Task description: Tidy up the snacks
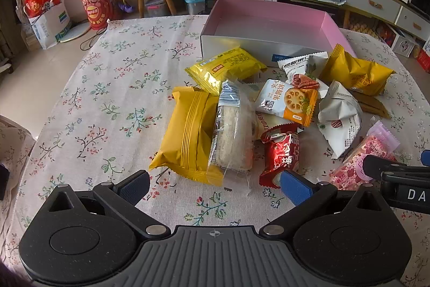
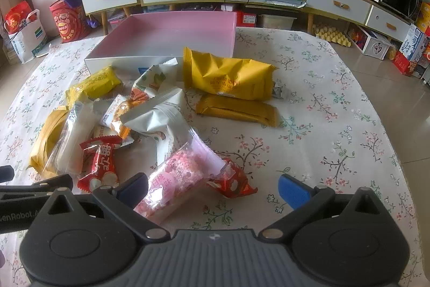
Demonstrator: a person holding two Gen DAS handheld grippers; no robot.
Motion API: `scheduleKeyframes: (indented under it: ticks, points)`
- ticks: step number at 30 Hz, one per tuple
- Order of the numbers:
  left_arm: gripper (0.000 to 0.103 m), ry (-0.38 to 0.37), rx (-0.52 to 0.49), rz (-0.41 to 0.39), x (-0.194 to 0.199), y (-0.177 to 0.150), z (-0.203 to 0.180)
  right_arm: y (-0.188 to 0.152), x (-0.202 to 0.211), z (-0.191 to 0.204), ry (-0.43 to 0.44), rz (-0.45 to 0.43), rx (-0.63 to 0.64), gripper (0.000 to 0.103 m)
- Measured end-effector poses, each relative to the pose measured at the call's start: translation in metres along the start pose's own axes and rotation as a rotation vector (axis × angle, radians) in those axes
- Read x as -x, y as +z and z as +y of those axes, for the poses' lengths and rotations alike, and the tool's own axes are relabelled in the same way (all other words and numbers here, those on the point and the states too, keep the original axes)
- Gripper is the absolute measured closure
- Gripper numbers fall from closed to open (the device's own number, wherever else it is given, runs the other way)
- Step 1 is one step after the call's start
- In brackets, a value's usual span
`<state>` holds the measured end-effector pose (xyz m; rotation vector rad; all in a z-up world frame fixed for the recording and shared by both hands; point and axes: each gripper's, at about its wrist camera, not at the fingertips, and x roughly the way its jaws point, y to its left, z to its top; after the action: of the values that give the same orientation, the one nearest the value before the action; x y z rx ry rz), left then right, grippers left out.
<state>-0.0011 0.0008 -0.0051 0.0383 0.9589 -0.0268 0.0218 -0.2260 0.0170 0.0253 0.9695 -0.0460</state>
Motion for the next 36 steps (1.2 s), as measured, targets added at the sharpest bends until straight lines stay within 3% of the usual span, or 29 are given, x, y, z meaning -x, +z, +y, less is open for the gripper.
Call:
scheduleKeyframes:
  ticks: [36]
  points:
    - [0.0,0.004,0.0,-0.003,-0.0001,0.0021,0.002,-0.0003,-0.0015,0.0024,0.009,0.006,-0.007,0.011]
